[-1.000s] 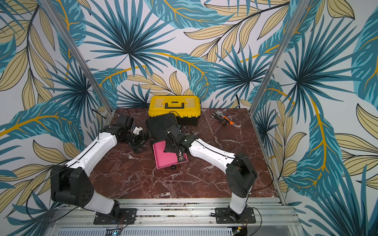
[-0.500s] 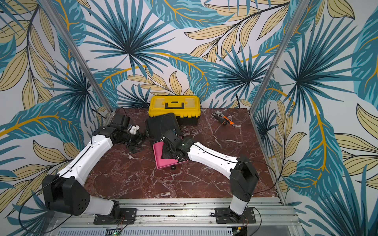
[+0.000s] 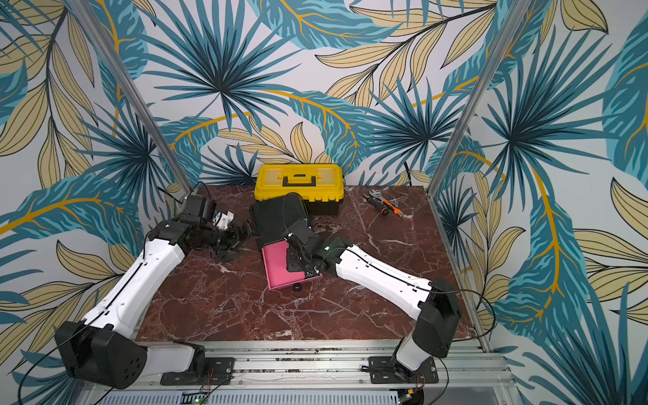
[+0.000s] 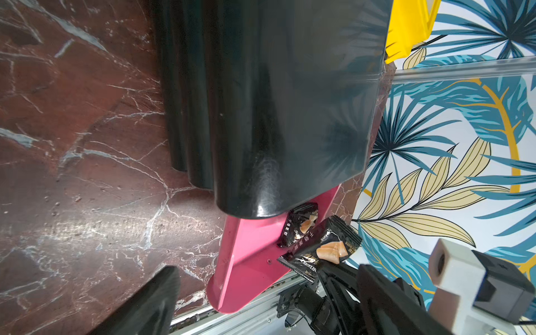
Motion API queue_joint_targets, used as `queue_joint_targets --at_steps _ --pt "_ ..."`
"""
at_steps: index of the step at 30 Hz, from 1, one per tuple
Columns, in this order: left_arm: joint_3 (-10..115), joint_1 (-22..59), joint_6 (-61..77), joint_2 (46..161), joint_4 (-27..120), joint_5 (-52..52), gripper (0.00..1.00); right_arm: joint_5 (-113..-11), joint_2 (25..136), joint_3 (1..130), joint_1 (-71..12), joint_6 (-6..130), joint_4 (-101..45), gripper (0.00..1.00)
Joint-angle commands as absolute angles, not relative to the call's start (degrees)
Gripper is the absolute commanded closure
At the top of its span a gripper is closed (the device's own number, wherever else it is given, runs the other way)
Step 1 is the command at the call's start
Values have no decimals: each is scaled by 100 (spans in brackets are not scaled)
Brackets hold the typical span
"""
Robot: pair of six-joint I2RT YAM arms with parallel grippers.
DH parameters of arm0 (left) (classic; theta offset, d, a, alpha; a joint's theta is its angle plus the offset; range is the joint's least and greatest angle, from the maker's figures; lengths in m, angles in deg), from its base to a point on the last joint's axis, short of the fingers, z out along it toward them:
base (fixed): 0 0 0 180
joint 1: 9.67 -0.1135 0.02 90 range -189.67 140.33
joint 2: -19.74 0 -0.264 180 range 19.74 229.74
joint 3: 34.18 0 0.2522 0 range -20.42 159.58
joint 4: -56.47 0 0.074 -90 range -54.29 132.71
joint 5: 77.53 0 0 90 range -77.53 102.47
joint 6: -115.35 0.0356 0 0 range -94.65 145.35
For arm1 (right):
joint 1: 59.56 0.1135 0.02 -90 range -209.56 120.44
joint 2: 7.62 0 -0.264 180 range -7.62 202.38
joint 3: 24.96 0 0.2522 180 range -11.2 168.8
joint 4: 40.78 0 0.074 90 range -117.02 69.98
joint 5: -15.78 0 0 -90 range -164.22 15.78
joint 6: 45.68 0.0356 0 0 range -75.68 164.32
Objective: Take the cookies out of the drawer
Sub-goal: Pick up the cookie from the drawer, then place the cookie at the center of the board.
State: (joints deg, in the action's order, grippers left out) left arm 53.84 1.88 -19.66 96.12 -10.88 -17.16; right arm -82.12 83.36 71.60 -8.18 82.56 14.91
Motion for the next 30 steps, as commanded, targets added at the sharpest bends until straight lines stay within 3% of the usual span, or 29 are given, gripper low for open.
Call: queue_joint_targets --at_steps 1,8,16,30 --pt "5914 490 -1904 9519 -1320 -1358 0 -8493 8007 7369 -858 7738 2215 96" --pt "6018 849 -2202 9354 -1196 -1176 0 -7973 7247 7275 -1777 7469 2650 97" --pt "6162 967 -2363 9416 -728 -1270 0 -6925 7223 7121 -3114 6539 2835 98" --pt "6545 1178 -2369 10199 278 -1113 0 -6582 9335 7308 -4368 5514 2588 99"
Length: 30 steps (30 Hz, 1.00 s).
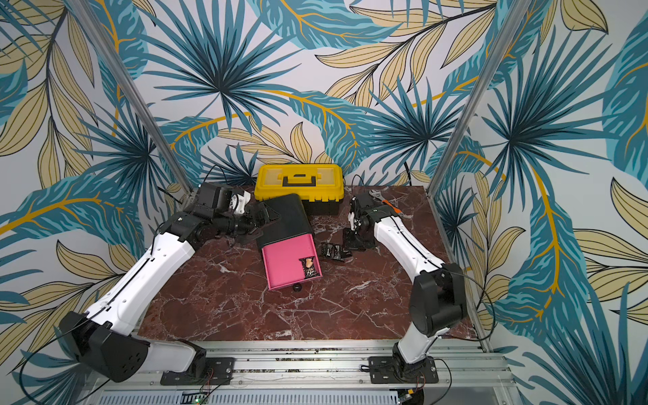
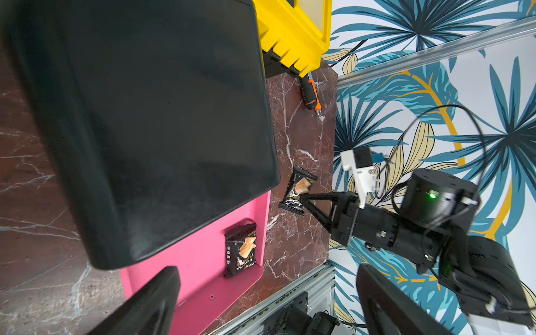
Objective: Take the cookies out of the drawer
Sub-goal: Place the cookie at the center of the board.
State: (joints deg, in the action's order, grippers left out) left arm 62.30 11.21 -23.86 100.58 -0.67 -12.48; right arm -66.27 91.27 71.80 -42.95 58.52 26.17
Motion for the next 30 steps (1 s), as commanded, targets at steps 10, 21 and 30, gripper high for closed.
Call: queue_joint_targets --at_steps 10,21,30 --pt "6843 1265 -2292 10672 90 -935 0 -6498 10241 7471 -4725 5375 2351 99" --pt "6835 1265 -2163 10641 -210 -762 0 -6278 10680 7417 -4743 5547 1948 98" --pt "6771 1265 -2057 10443 -367 -740 0 -6544 10562 7410 -4743 5540 1961 53"
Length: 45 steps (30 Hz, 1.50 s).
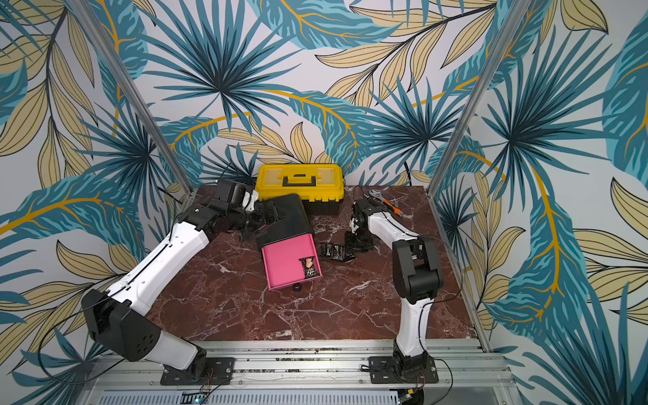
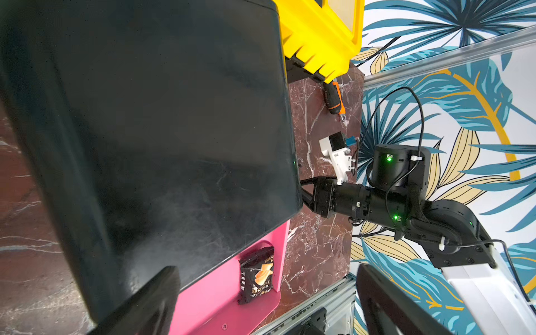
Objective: Take the cookies out of the drawer
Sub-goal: Place the cookie at the center of the board, then pick up the cookie from the drawer.
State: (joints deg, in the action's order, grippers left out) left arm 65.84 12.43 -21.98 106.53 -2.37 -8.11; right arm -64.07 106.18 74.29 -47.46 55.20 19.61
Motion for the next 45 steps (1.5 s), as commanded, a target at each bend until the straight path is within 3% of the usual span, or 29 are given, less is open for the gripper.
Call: queue_joint_targets --at_steps 1,9,16,21,26,32,38,45 --pt "6794 1265 -2046 10411 -422 -706 0 -6585 10498 7399 -4743 5570 1972 50" --pt "6517 1265 -1560 9633 -1015 -431 0 -6901 9465 7378 -4598 6599 2022 32" --pt "5370 1257 -1628 8710 -1358 -229 0 -7032 8678 7174 -3820 7607 1852 31" --pt "4602 1130 -1843 8035 -772 -481 0 -7046 8257 7106 -3099 8261 1660 31" --pt "4072 796 -2337 7842 28 -1354 0 -7194 7692 6854 -2503 8985 1358 31" --pt "3569 620 -2526 7795 312 -1335 0 -7666 7153 6438 -1838 9561 1263 31" --pt "3627 515 -2816 7891 757 -1465 0 -7896 7166 6326 -1067 9754 1279 31" --pt "3948 503 -2800 8222 560 -1477 0 -8259 7697 6688 -860 9460 1578 31"
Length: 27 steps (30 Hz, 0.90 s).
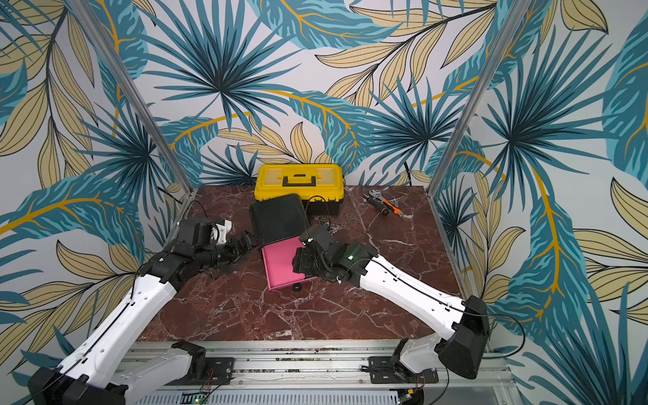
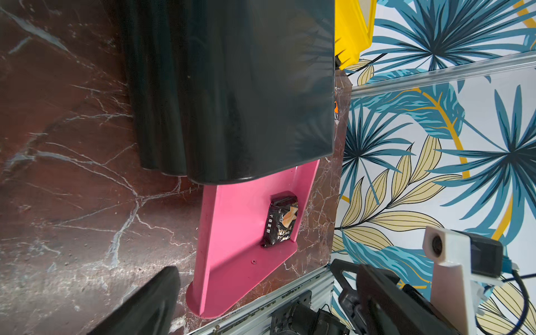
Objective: Take the cookies out of the drawer
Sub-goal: Pick up the cookie from the drawer.
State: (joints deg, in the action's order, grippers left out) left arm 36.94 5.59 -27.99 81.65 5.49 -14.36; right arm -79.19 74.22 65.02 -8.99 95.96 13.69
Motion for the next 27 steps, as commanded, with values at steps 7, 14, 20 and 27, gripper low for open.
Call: queue_joint_targets --at_steps 7,14,20,27 --pt "4115 501 -2698 8163 242 -1246 0 -8577 8430 7404 -833 8996 2334 31" --pt "4143 501 -2694 8162 94 -1240 0 -8665 8844 7430 -836 8767 2335 29" --pt "4328 501 -2588 8236 132 -1263 0 -8693 9161 7547 -839 8513 2321 27" --pt "4423 500 -2457 8302 -53 -1214 0 -8652 9430 7571 -838 8568 2205 27"
